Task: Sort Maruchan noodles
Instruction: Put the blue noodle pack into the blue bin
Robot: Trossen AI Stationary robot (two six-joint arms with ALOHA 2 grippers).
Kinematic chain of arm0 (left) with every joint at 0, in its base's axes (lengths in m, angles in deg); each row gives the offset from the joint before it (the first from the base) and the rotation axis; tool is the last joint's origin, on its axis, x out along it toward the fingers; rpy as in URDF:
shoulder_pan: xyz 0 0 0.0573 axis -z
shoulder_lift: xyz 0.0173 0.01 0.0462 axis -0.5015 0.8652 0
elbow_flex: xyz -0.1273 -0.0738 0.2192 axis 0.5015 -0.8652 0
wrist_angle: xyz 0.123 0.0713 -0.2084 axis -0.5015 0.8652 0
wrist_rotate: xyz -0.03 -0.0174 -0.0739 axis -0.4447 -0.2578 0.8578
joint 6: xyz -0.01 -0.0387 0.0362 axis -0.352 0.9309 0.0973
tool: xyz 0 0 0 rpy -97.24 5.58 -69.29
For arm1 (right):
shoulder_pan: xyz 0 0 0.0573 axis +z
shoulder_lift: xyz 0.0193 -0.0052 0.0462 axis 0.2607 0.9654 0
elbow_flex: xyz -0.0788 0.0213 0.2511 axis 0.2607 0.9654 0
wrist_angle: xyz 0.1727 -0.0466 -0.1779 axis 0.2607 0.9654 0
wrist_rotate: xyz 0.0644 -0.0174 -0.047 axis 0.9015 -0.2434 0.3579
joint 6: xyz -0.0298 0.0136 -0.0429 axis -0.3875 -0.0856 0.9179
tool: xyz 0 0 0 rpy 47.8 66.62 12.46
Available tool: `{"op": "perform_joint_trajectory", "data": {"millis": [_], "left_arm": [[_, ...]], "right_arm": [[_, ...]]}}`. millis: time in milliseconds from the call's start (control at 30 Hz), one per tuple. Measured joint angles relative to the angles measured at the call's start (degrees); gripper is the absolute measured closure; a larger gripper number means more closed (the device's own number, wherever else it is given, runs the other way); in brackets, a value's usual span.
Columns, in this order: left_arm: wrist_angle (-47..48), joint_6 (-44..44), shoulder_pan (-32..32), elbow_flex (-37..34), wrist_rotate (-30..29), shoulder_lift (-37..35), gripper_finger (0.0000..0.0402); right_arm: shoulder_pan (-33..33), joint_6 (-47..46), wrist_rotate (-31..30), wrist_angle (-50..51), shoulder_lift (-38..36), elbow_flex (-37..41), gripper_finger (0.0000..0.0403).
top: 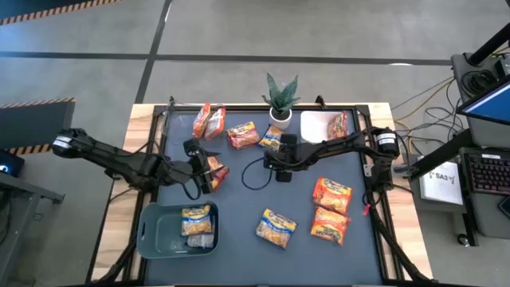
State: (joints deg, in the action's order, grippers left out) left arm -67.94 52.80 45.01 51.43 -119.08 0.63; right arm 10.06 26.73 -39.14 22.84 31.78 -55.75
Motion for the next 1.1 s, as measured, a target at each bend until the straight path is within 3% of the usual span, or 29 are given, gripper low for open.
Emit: {"op": "perform_joint_trajectory", "data": {"millis": [467, 567, 700, 1000, 1100], "left_arm": [[0.14, 0.00, 0.00, 0.00, 0.02, 0.05, 0.0206], [0.14, 0.00, -0.01, 0.00, 0.04, 0.05, 0.0206], [0.14, 0.00, -0.02, 0.00, 0.04, 0.05, 0.0206], [0.12, 0.00, 0.00, 0.00, 0.04, 0.05, 0.0206], [0.12, 0.00, 0.00, 0.00, 0.04, 0.05, 0.0206]], "right_arm": [[-2.06, -2.19, 0.59, -4.75, 0.05, 4.80, 0.0279], [-2.11, -2.23, 0.52, -5.44, -0.04, 5.07, 0.0306], [-2.13, -2.14, 0.98, -5.31, -0.04, 4.63, 0.0378], [-2.13, -1.74, 2.36, -5.33, 0.16, 2.77, 0.0394], [-2.20, -3.71, 6.81, -5.31, 0.07, 1.94, 0.0394]]}}
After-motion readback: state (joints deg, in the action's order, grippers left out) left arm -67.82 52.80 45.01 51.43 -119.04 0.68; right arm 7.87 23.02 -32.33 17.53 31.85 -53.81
